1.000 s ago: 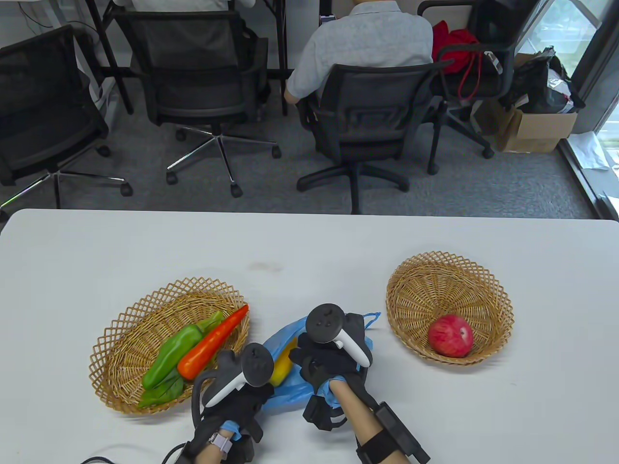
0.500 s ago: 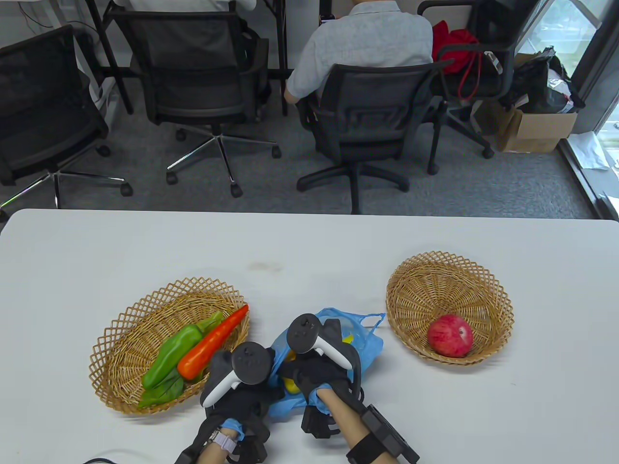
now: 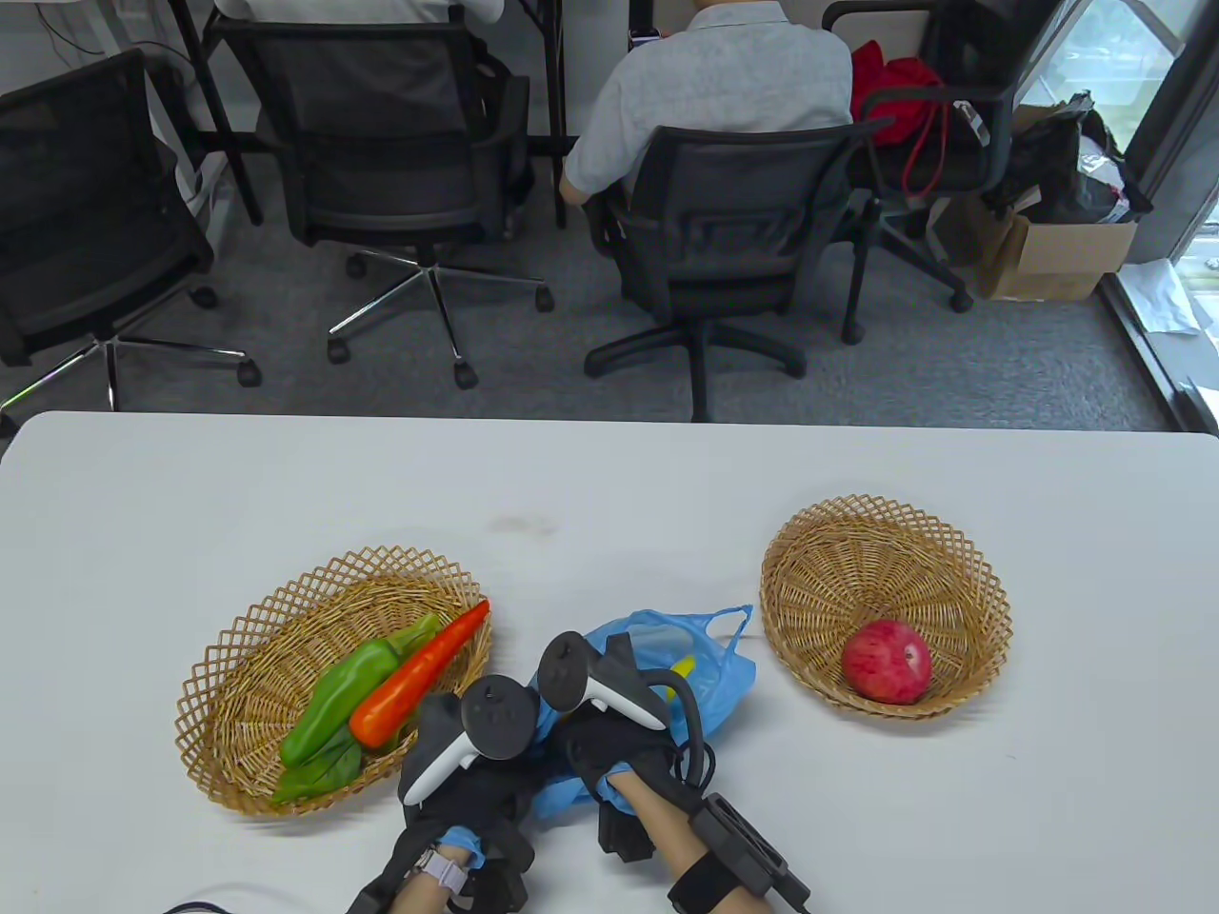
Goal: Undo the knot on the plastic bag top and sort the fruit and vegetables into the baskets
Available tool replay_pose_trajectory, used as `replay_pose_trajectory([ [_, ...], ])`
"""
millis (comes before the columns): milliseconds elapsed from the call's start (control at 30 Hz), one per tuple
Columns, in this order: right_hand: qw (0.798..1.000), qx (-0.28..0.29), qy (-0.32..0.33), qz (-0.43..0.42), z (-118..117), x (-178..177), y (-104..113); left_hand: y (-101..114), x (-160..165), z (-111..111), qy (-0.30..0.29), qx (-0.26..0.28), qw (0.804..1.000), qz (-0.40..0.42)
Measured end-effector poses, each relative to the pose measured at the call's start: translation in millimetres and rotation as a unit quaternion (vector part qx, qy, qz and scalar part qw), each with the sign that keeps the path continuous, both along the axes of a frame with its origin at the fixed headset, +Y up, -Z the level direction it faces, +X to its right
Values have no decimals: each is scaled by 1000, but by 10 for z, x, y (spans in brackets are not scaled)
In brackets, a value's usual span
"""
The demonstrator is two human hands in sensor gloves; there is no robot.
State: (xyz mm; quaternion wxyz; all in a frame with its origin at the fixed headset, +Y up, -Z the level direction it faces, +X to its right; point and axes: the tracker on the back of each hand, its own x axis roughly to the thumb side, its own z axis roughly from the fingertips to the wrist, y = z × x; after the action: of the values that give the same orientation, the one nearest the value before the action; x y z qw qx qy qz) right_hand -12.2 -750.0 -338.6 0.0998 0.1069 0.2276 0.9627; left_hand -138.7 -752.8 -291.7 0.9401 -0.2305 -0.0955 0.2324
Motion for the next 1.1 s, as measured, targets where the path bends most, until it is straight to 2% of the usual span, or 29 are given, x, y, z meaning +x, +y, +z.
replay_pose_trajectory([
  [167, 999, -2, 5, -33, -6, 97, 62, 13, -17, 0, 29, 25, 999, -32],
  [433, 995, -27, 39, -89, 75, 255, 337, -16, -91, -28, 51, 20, 998, -37],
  [567, 986, -47, 58, -148, 121, 409, 529, -21, -106, -33, 55, 19, 998, -38],
  [700, 968, -57, 68, -236, 160, 653, 766, -21, -111, -33, 57, 19, 997, -39],
  [800, 954, -40, 48, -294, 169, 887, 945, -22, -110, -33, 56, 18, 997, -40],
  [867, 949, -10, 19, -316, 162, 1106, 1086, -25, -112, -36, 55, 18, 997, -41],
  [967, 949, 37, -32, -312, 141, 1426, 1233, -26, -114, -39, 55, 16, 998, -39],
  [1100, 948, 76, -100, -291, 111, 1814, 1295, -28, -115, -37, 56, 15, 998, -38],
])
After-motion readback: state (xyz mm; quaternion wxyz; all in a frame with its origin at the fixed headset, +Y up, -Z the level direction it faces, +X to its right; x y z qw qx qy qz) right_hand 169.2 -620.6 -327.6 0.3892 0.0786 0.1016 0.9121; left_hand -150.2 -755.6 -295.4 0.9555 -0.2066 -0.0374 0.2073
